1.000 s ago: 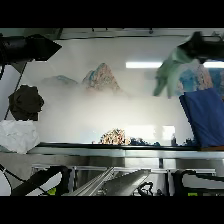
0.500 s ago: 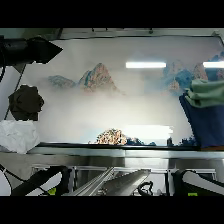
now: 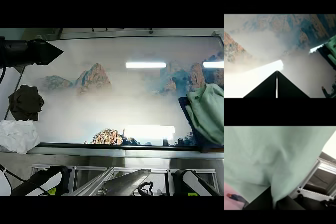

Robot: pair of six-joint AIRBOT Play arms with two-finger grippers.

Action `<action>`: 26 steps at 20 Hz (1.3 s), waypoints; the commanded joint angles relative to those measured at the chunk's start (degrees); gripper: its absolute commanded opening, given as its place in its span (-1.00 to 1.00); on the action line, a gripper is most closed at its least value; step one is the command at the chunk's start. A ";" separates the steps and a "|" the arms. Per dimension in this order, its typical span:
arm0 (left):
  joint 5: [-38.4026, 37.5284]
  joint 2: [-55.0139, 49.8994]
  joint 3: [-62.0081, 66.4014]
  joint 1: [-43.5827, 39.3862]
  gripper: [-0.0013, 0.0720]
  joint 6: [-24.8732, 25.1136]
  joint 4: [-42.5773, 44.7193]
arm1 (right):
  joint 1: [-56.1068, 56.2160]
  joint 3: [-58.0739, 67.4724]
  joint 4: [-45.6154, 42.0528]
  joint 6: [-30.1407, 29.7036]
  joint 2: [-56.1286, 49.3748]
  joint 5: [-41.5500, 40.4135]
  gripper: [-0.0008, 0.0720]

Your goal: Fold the shirts.

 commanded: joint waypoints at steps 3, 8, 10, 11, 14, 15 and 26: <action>1.05 -0.04 0.02 -0.04 -0.92 0.09 0.00 | -0.57 -5.42 -2.19 -1.49 0.11 1.66 0.96; 0.13 -0.04 0.02 -0.04 -0.92 0.09 0.02 | 0.00 5.09 13.44 -7.26 0.04 6.71 0.48; 0.11 -0.04 0.00 -0.04 -0.92 0.07 0.04 | 2.73 9.25 24.28 -11.54 0.55 12.15 -0.92; 0.68 -0.04 0.02 -0.04 -0.92 0.04 0.04 | 5.49 10.16 26.73 -12.57 1.36 15.10 -0.93; 3.08 0.70 -2.10 -0.83 -0.93 -2.12 0.22 | 17.70 9.90 24.94 -15.93 3.76 19.32 -0.93; 2.38 2.27 -5.40 -1.88 -0.93 -2.32 0.31 | 22.21 9.11 24.33 -16.96 4.63 20.15 -0.93; -9.70 18.71 -39.87 -17.97 -0.92 -10.10 11.98 | 49.59 0.15 23.96 -18.75 7.13 29.46 -0.93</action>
